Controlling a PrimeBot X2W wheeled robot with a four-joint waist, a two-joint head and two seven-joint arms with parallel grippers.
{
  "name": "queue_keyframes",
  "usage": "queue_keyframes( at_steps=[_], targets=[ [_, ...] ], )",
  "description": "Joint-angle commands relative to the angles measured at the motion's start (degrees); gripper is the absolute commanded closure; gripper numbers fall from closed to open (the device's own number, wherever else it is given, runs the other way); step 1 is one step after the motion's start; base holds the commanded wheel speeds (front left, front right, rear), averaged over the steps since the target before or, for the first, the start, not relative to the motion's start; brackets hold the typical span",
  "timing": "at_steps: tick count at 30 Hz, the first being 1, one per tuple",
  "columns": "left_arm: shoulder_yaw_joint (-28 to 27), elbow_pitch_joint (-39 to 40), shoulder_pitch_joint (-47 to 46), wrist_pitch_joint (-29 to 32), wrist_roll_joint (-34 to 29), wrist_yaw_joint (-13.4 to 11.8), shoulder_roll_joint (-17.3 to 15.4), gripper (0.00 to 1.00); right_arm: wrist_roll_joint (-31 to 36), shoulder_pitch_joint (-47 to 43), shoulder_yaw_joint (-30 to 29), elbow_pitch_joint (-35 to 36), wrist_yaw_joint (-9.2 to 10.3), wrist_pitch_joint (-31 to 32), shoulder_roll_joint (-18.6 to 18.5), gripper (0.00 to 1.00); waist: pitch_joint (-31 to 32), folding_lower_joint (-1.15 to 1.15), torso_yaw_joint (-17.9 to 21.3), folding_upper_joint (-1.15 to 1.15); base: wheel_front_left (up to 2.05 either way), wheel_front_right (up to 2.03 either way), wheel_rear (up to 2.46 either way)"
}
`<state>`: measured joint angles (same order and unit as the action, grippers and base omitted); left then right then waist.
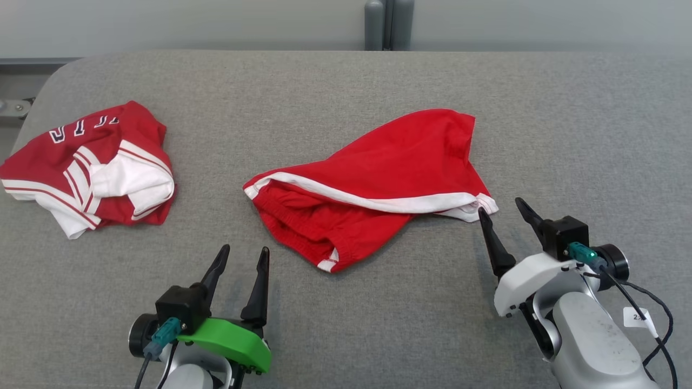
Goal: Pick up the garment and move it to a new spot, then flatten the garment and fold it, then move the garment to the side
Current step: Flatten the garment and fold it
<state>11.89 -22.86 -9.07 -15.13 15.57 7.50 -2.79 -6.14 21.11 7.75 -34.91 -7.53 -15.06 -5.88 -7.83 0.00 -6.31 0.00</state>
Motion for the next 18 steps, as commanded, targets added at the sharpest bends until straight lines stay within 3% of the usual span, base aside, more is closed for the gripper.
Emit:
queue_keyframes(
  at_steps=[1, 15, 16, 17, 18],
  targets=[
    [0.1, 0.1, -0.9, 0.0, 0.4, -0.1, -0.2, 0.0, 0.1, 0.8, 0.2, -0.3, 0.08, -0.2, -0.3, 0.0, -0.9, 0.0, -1.1, 0.0, 0.0, 0.0, 0.0],
    [1.7, 0.7, -2.0, 0.0, 1.2, -0.1, -0.2, 0.0, 4.3, 6.5, -0.1, -8.4, 0.08, -0.2, -1.9, 0.0, -3.9, 0.0, -6.3, 0.0, 0.0, 0.0, 0.0],
    [1.8, 0.8, -2.3, 0.0, 1.4, -0.1, -0.2, 0.0, 4.6, 6.9, -0.3, -8.8, 0.08, -0.2, -1.9, 0.06, -4.2, 0.0, -6.5, 0.0, 0.0, 0.0, 0.0],
    [2.0, 0.9, -2.4, 0.0, 1.4, -0.1, -0.2, 0.0, 4.9, 7.3, -0.4, -9.0, 0.08, -0.2, -1.9, 0.46, -4.5, 0.0, -6.7, 0.0, 0.0, 0.0, 0.0],
    [2.1, 1.0, -2.5, 0.0, 1.5, -0.1, -0.2, 0.0, 5.1, 7.8, -0.5, -9.1, 0.08, -0.2, -2.0, 0.67, -4.7, 0.0, -6.9, 0.0, 0.0, 0.0, 0.0]
  ],
)
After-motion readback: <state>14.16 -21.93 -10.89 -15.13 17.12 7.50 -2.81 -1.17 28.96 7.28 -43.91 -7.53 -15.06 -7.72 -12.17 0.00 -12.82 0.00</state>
